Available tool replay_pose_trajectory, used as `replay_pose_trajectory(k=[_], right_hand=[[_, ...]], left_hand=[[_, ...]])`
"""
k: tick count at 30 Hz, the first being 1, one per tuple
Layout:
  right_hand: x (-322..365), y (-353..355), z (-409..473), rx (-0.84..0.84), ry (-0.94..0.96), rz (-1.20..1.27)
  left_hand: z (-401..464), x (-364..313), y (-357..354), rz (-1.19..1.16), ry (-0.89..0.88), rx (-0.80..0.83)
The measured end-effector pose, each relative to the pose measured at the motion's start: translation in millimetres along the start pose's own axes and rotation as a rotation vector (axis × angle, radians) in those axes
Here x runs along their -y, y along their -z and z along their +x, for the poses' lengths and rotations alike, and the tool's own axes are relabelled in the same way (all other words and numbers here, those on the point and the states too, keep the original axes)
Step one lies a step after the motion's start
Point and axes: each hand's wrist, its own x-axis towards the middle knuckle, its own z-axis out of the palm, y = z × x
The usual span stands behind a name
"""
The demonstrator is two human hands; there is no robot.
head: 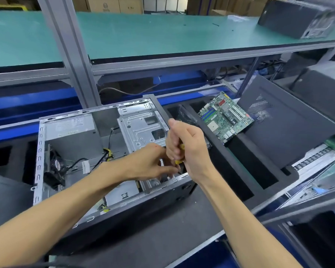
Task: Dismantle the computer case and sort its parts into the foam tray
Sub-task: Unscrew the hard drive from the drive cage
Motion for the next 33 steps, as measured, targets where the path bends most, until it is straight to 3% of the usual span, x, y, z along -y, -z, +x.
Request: replay_pose_trajectory(k=[5,10,14,23,28,33], right_hand=[[4.2,-4.8,-1.2,-0.040,0.054,0.012],[8.2,-6.2,0.8,-0.041,0.019,0.017],[9.7,-7.7,0.9,-0.016,0.029,-0.039],[0.3,-8.0,0.1,-0.035,0.020,-0.074],[10.8,5.2,4.2,-0.176,0.040,0.052],[23.6,9.4,12.9,-0.185,0.070,0.162]], left_hand=[[5.7,0.3,-6.9,0.137,-0.026,-0.056],[4.9,3.2,2.2,0.054,-0.022,0.024],[6.2,1.6,-3.6,0.135,-0.030,-0.062],[8.6,0.5,-7.8,0.141,-0.028,-0.027],[-7.4,23.3,12.8,-0.149,0.151,-0.027],[-14.0,22.4,5.9,0.019,0.093,-0.002]])
